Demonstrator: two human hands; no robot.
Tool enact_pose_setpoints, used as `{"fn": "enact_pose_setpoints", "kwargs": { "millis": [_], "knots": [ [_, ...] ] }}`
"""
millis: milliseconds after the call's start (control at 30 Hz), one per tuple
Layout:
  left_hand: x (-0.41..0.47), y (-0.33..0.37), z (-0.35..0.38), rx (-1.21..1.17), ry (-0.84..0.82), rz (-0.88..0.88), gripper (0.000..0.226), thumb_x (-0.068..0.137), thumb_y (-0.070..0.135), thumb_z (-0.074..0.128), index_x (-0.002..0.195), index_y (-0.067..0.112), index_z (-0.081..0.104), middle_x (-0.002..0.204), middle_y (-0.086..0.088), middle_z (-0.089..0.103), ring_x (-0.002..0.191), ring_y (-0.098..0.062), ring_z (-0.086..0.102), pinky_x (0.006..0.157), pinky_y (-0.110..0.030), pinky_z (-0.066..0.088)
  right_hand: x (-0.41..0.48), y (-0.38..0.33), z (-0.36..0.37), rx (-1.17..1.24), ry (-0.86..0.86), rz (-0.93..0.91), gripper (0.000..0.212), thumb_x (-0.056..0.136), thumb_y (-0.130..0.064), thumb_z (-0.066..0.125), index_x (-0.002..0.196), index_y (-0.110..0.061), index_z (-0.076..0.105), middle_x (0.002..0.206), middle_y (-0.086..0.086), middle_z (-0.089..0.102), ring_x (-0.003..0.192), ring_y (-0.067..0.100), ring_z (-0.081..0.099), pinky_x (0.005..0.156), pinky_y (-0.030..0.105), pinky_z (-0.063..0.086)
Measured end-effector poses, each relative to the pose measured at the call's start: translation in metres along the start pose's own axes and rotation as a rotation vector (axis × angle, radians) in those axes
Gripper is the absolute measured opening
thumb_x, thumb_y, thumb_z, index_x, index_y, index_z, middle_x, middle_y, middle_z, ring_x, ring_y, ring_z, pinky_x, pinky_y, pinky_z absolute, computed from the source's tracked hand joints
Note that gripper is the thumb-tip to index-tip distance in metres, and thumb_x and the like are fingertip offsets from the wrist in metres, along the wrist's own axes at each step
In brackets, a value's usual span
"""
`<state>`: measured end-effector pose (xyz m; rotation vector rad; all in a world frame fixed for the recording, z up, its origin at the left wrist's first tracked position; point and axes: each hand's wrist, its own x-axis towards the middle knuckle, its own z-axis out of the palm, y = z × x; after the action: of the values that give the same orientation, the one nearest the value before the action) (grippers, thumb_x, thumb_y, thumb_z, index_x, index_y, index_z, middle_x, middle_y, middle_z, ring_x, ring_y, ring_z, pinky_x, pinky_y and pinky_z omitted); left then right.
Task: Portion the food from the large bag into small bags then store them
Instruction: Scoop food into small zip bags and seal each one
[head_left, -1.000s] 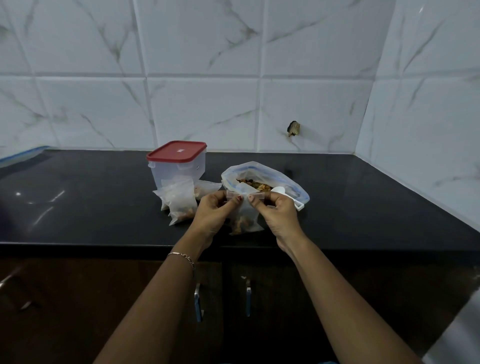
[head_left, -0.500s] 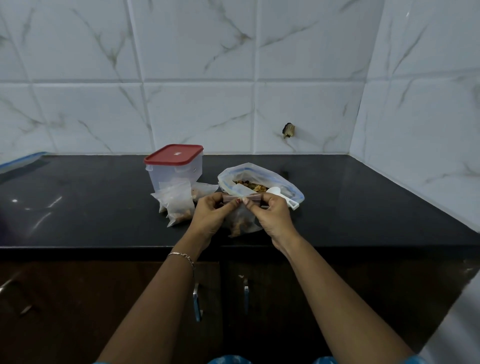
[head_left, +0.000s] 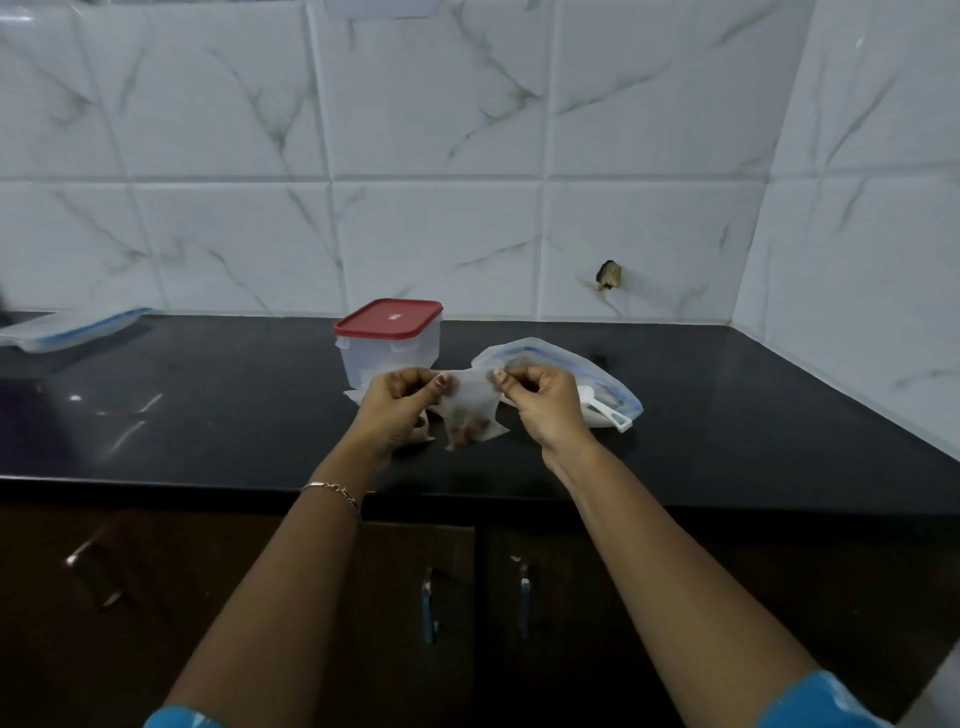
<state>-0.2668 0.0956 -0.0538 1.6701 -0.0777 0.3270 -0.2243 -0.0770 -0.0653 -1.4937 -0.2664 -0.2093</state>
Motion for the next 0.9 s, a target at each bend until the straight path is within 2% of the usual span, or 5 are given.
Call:
{"fn": "enact_pose_setpoints", "kwargs": {
  "millis": [133, 267, 467, 733, 900],
  "knots": [
    [0.002, -0.002, -0.021, 0.177, 0.073, 0.014, 0.016, 0.096, 0.017, 0.057, 0.085, 0.018, 0.069, 0.062, 0.009, 0.06, 0.056, -0.003, 0.049, 0.051, -0.016, 0.039, 0.014, 0.007, 0.03, -0.07, 0.074, 0.012, 0.006, 0.079, -0.02, 0.079, 0.078, -0.021, 0.073, 0.083, -0.004, 0.073, 0.088, 0.014, 0.068, 0.083, 0.028, 0.054],
    [0.008, -0.01, -0.034, 0.18, 0.13, -0.082, 0.014, 0.097, 0.012, 0.055, 0.096, 0.006, 0.067, 0.087, -0.013, 0.065, 0.059, -0.016, 0.062, 0.045, -0.02, 0.048, 0.024, 0.012, 0.038, -0.163, 0.148, 0.042, 0.011, 0.075, -0.024, 0.082, 0.079, -0.016, 0.076, 0.076, -0.002, 0.073, 0.075, 0.012, 0.067, 0.075, 0.028, 0.055],
    [0.014, -0.022, -0.031, 0.155, 0.204, -0.162, 0.021, 0.095, 0.013, 0.059, 0.111, 0.0, 0.065, 0.099, -0.014, 0.068, 0.069, -0.025, 0.068, 0.068, -0.038, 0.061, 0.026, 0.007, -0.007, -0.369, 0.216, -0.022, 0.014, 0.083, -0.02, 0.076, 0.092, -0.01, 0.075, 0.089, 0.001, 0.074, 0.082, 0.012, 0.065, 0.081, 0.028, 0.053],
    [0.002, -0.011, 0.017, 0.598, 0.525, 0.207, 0.042, 0.085, 0.022, 0.069, 0.123, 0.021, 0.052, 0.131, -0.004, 0.044, 0.099, -0.014, 0.05, 0.08, -0.028, 0.042, 0.006, 0.013, -0.099, -0.712, 0.404, -0.067, 0.014, 0.085, -0.026, 0.074, 0.096, -0.018, 0.073, 0.091, -0.004, 0.068, 0.081, 0.012, 0.06, 0.061, 0.021, 0.042],
    [0.003, -0.014, 0.058, 0.528, 0.333, 0.315, 0.032, 0.087, 0.016, 0.064, 0.118, 0.017, 0.055, 0.12, -0.004, 0.053, 0.088, -0.019, 0.058, 0.075, -0.02, 0.044, -0.003, 0.024, -0.126, -0.789, 0.361, -0.043, 0.017, 0.084, -0.026, 0.074, 0.098, -0.017, 0.073, 0.093, -0.001, 0.071, 0.086, 0.015, 0.065, 0.072, 0.027, 0.051]
  ]
}}
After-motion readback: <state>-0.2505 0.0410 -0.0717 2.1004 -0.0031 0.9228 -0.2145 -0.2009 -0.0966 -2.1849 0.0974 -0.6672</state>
